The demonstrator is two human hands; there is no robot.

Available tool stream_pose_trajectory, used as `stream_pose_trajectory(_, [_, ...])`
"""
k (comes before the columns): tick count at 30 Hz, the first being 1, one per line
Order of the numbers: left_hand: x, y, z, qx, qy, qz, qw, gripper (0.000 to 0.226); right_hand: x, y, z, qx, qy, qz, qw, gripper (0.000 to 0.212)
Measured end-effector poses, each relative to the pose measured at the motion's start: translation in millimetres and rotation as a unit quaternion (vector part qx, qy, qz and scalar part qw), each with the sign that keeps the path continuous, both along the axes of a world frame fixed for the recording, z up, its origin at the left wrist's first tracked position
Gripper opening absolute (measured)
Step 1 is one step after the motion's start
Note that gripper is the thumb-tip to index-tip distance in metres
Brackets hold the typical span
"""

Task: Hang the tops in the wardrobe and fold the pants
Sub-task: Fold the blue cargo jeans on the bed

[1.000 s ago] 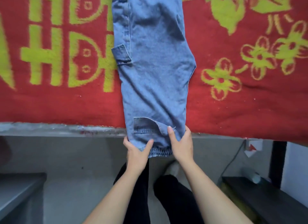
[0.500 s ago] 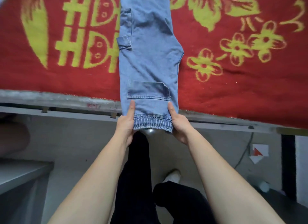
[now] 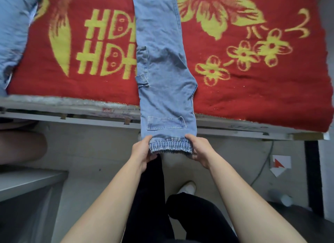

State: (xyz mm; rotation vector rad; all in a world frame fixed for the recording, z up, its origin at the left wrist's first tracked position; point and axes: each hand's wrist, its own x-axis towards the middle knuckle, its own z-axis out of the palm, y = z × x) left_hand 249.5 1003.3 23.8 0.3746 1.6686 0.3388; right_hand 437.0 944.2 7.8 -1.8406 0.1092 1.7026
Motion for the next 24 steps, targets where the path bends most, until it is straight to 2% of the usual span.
stream_pose_trajectory(3, [-3.7,13.1,-0.6,0.008,-0.009,-0.008,1.000,0.021,1.6,8.8,-2.6,0.021,-0.063,-0.009,0.998,0.064])
stream_pose_trajectory(5, [-4.6,25.5,-3.0,0.014,-0.019,-0.003,1.000,0.032,4.1,20.5,-0.2,0.049,-0.103,0.027,0.993,0.060])
stream_pose_trajectory(7, [-1.4,43.5,-2.9,0.022,-0.024,0.011,0.999,0.040,7.7,41.1,2.3,0.081,-0.125,0.033,0.988,0.043])
stream_pose_trajectory(9, [5.1,69.5,-2.8,0.046,-0.029,0.017,0.998,0.032,12.8,67.8,1.9,0.101,-0.148,0.029,0.983,0.031])
stream_pose_trajectory(13, [26.2,136.2,-7.0,0.080,-0.041,0.029,0.996,0.033,29.6,135.7,-0.9,0.100,-0.200,0.036,0.974,0.030])
stream_pose_trajectory(16, [40.2,188.0,-15.5,0.117,-0.055,0.028,0.991,0.034,42.9,197.9,-5.4,0.111,-0.168,0.010,0.980,0.043])
stream_pose_trajectory(17, [43.5,202.7,-20.7,0.134,-0.063,0.005,0.989,0.041,46.2,215.9,-10.0,0.119,-0.141,0.005,0.983,0.048])
stream_pose_trajectory(19, [45.8,224.9,-38.8,0.171,-0.048,-0.118,0.977,0.064,51.0,242.3,-23.1,0.119,-0.138,0.048,0.982,0.065])
stream_pose_trajectory(21, [43.6,235.7,-59.5,0.181,-0.021,-0.304,0.935,0.078,55.0,254.9,-36.1,0.107,-0.215,0.193,0.951,0.073])
stream_pose_trajectory(22, [41.1,238.1,-69.5,0.179,0.009,-0.416,0.892,0.081,55.5,255.7,-42.2,0.104,-0.252,0.282,0.920,0.070])
stream_pose_trajectory(24, [35.8,236.2,-82.7,0.165,0.079,-0.605,0.775,0.088,54.3,248.5,-55.6,0.101,-0.292,0.438,0.844,0.070])
